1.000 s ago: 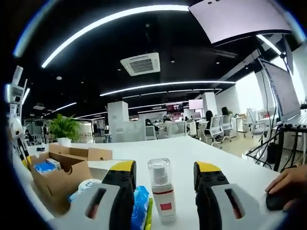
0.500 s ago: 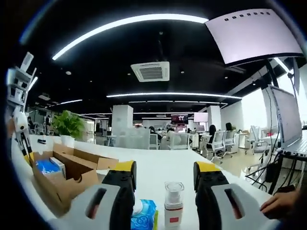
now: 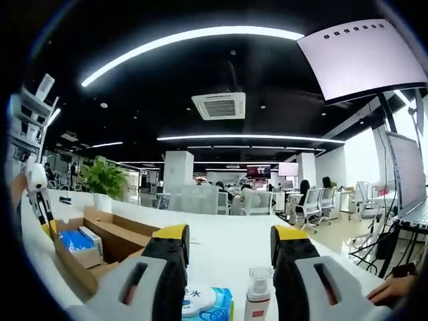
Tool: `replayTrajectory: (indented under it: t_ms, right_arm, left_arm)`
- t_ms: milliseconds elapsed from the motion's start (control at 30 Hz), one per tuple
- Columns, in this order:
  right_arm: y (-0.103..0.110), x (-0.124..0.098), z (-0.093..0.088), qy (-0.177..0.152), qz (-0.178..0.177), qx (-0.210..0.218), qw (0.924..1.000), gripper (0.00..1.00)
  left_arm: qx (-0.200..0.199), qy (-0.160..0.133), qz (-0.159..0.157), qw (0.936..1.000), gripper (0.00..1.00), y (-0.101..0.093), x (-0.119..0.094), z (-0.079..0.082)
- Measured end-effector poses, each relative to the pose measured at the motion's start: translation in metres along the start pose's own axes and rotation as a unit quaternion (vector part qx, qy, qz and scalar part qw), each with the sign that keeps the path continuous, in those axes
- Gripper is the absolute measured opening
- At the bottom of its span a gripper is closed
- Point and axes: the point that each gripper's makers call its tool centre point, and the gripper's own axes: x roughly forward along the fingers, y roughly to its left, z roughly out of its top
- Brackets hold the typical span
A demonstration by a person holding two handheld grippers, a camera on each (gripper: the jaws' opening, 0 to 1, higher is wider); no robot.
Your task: Operate the shoe box by opening the lid, removing the specified soft item, and placing it in the target area until the item is outside and the box remains undamaged.
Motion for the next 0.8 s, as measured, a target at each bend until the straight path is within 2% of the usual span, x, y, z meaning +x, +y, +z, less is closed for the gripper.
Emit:
replayTrajectory:
  t_ms: [67, 167, 200, 267, 333, 367, 400, 500, 800]
  right_arm:
    - [0.008, 0.004, 0.001, 0.007, 0.009, -0.007, 0.9999, 0.50]
    - [0.040, 0.010, 0.012, -0.001, 0.065, -0.013, 0.9978, 0.46]
    - [0.050, 0.012, 0.015, 0.003, 0.083, -0.032, 0.9961, 0.44]
    - [0.054, 0.015, 0.022, 0.003, 0.081, -0.049, 0.9955, 0.45]
    - [0.061, 0.016, 0.030, -0.007, 0.097, -0.036, 0.9946, 0.46]
    - [0.070, 0.015, 0.031, -0.005, 0.120, -0.016, 0.9927, 0.48]
    - [0.073, 0.015, 0.028, 0.005, 0.128, -0.011, 0.9917, 0.49]
    - [0.075, 0.016, 0.026, 0.012, 0.124, -0.018, 0.9920, 0.50]
    - [0.098, 0.020, 0.025, 0.020, 0.155, -0.028, 0.9873, 0.48]
  left_arm:
    - [-0.001, -0.001, 0.000, 1.0000, 0.07, 0.000, 0.000, 0.000]
    - [-0.001, -0.001, 0.000, 1.0000, 0.07, 0.000, 0.000, 0.000]
    - [-0.001, -0.002, 0.001, 1.0000, 0.07, 0.000, 0.000, 0.000]
    - [0.001, -0.004, 0.001, 1.0000, 0.07, 0.000, 0.000, 0.000]
    - [0.000, -0.006, 0.000, 1.0000, 0.07, 0.000, 0.000, 0.000]
    - [0.000, -0.006, 0.000, 1.0000, 0.07, 0.000, 0.000, 0.001]
    - [0.000, -0.005, -0.001, 1.0000, 0.07, 0.000, 0.000, 0.001]
    - [-0.001, -0.005, -0.001, 1.0000, 0.07, 0.000, 0.000, 0.001]
    - [-0.006, -0.005, 0.002, 1.0000, 0.07, 0.001, 0.000, 0.001]
